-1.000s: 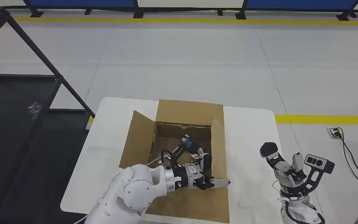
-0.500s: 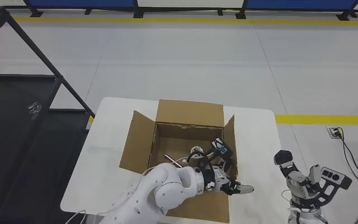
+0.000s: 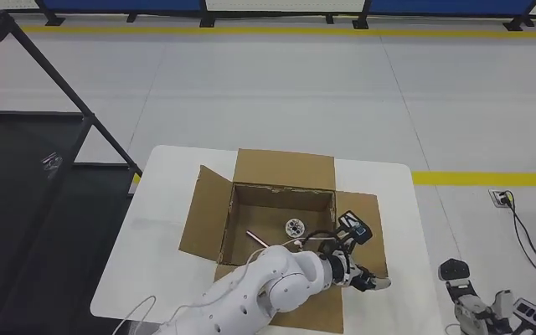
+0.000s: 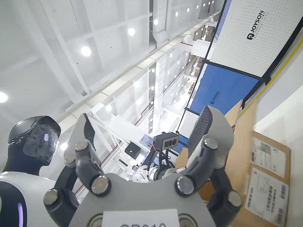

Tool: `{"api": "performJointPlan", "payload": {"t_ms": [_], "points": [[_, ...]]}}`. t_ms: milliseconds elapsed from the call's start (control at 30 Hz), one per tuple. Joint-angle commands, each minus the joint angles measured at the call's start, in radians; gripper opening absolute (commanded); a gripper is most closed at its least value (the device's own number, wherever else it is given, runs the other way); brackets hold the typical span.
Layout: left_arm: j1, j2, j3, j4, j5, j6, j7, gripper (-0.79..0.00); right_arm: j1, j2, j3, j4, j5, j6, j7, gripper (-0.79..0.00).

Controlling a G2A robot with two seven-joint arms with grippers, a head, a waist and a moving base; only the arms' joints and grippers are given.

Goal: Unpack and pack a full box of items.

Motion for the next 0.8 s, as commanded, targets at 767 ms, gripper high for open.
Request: {"api": "performJointPlan", "payload": {"t_ms": [767], "points": [[0.009, -0.014, 0.002, 0.008, -0.013, -0.032, 0.008, 0.0, 0.001, 0.0, 0.0, 0.0, 0.001, -0.001, 0.0, 0.0]]}}
